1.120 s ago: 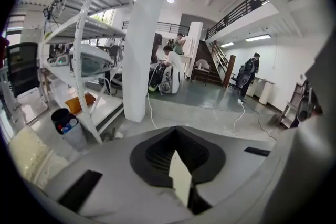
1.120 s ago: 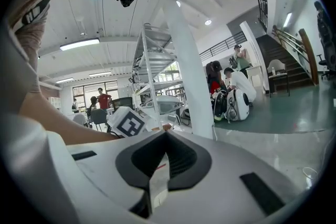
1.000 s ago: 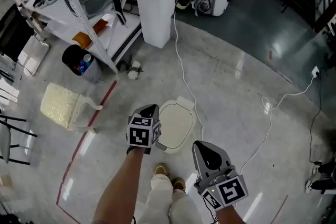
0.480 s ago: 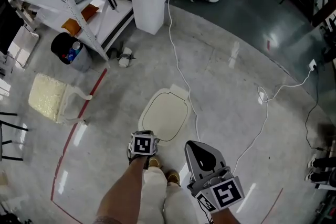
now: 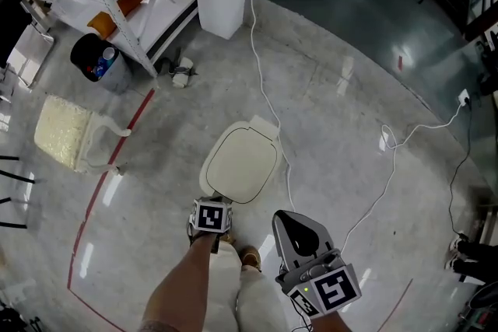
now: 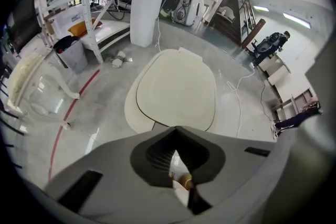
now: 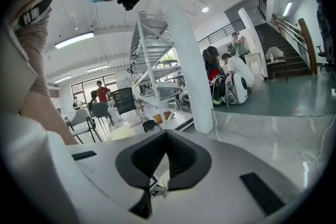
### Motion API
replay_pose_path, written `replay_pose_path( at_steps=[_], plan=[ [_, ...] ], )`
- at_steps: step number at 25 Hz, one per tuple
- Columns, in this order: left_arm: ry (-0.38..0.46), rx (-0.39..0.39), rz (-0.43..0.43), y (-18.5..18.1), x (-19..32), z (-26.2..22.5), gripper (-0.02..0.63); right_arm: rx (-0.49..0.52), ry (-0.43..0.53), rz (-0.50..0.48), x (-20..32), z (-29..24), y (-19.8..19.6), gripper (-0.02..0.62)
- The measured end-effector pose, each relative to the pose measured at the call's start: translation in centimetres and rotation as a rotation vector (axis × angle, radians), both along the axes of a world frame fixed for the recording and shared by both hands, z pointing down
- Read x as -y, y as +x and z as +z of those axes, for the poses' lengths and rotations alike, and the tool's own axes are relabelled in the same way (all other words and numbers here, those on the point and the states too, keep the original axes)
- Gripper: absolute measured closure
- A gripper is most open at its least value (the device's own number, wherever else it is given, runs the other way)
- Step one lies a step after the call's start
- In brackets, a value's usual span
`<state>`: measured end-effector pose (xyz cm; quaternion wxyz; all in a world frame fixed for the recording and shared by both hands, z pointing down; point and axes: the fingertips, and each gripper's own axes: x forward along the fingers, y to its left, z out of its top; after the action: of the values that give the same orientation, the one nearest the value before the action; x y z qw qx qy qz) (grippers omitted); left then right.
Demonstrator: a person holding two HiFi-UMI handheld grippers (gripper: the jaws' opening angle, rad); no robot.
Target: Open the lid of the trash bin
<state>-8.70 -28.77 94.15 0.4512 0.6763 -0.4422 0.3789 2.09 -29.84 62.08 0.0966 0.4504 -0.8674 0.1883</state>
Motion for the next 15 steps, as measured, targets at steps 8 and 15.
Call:
replay_pose_path(
  at_steps=[8, 15],
  plan=[
    [-0.002, 0.030, 0.026, -0.4, -0.4, 1.5, 0.612, -0.003, -0.022, 0.004, -0.3, 0.9, 0.4, 0.566],
    [0.015, 0.043, 0.014, -0.4, -0.5, 2.2, 0.609, -0.002, -0.032, 0.010, -0.5, 1.8, 0.8, 0.566]
  ],
)
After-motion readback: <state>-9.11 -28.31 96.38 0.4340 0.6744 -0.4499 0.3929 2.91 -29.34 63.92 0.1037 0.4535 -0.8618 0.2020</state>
